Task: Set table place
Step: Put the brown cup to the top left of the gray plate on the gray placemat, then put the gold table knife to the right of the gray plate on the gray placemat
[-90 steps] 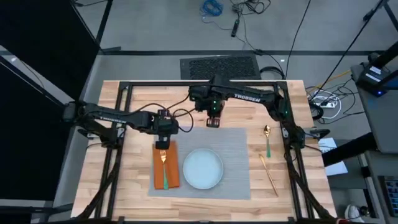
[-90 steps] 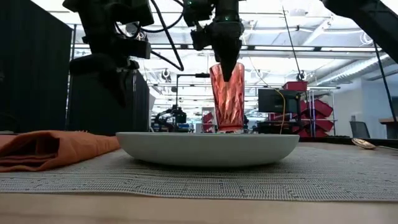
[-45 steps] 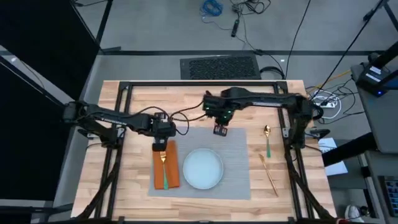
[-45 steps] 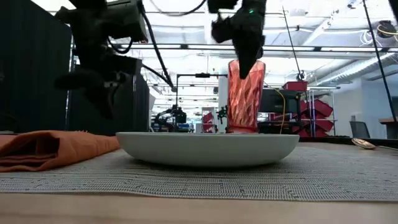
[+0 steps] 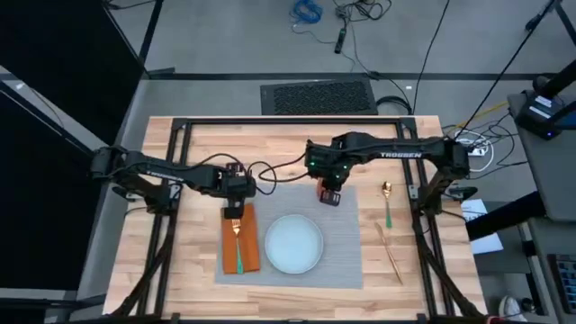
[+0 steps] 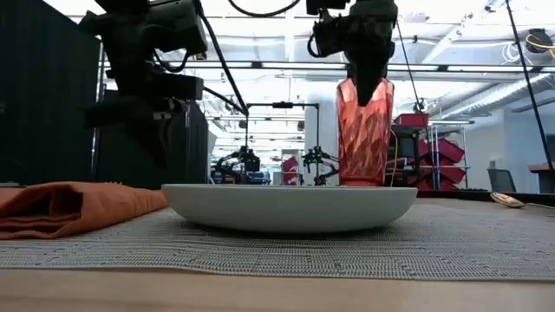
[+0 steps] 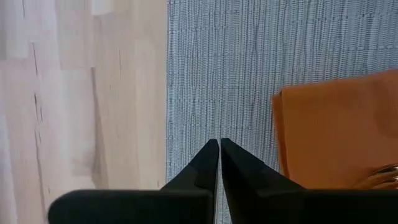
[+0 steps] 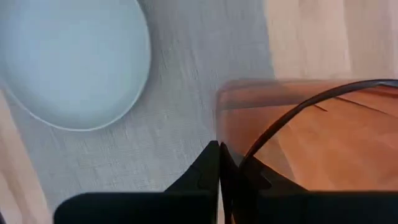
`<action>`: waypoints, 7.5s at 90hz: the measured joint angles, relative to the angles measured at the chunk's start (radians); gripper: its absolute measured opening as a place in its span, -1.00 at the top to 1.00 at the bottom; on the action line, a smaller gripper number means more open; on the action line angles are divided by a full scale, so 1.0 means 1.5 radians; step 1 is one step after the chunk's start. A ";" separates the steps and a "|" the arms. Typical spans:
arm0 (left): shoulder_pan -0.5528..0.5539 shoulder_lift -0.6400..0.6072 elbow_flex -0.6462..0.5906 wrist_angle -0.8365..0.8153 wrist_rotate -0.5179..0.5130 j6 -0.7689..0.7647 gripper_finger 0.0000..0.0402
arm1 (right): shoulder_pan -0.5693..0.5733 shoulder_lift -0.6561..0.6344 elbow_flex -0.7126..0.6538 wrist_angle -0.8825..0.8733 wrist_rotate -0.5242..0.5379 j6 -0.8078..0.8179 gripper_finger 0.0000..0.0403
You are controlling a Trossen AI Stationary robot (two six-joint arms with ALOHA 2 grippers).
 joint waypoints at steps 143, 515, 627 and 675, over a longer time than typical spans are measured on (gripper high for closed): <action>0.000 0.000 0.001 0.009 0.000 -0.003 0.98 | 0.031 0.016 0.000 0.056 0.030 0.039 0.34; -0.063 0.000 0.001 0.107 0.065 0.047 0.98 | 0.675 -0.187 -0.599 0.378 0.030 1.304 0.91; -0.063 0.000 0.001 0.130 0.065 0.072 0.98 | 0.547 -0.189 -0.518 0.469 0.257 1.176 1.00; -0.067 0.000 0.001 0.190 0.066 0.138 0.98 | 0.511 -0.066 -0.437 0.539 0.257 1.220 1.00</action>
